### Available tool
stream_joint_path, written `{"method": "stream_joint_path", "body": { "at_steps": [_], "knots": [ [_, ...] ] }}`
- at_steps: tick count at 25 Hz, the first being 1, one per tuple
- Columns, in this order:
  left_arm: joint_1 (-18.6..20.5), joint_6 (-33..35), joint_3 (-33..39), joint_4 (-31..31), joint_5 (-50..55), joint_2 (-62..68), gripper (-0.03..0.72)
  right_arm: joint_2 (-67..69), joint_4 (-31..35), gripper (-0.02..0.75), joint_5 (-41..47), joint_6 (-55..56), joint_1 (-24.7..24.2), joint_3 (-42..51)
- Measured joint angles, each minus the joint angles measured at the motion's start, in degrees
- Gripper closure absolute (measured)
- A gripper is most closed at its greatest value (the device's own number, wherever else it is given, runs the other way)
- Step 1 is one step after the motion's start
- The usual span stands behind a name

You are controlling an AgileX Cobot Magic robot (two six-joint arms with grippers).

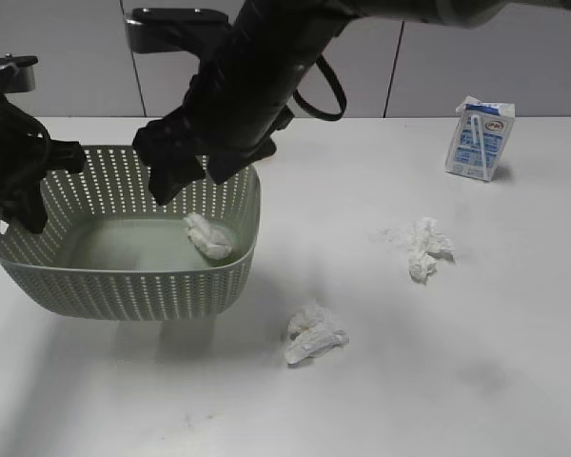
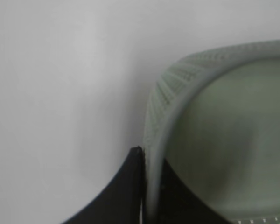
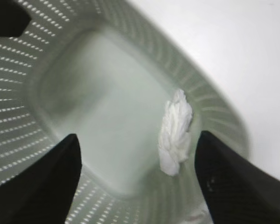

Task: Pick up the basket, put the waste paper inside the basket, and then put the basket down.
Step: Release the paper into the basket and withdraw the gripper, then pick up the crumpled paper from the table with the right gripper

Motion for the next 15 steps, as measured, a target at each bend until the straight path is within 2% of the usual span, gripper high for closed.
{"method": "stream_joint_path", "body": {
  "at_steps": [3,7,11,15],
  "knots": [
    [0.0,0.0,0.0,0.1,0.1,0.0,0.683,-1.2,-9.0,0.148,5.0,4.4,-2.4,-3.2],
    [0.0,0.0,0.0,0.6,0.3,0.0,0.683,-3.3,-19.8,0.148,11.0,8.7,-8.3,-4.0],
    [0.0,0.0,0.0,0.8,0.8,0.0,0.683,-3.3,-22.4,0.148,11.8,10.6,-15.5,0.4],
    [0.0,0.0,0.0,0.8,1.2,0.0,0.683,-2.5,-22.8,0.148,7.9,15.7,-21.1,7.3]
  ]
}}
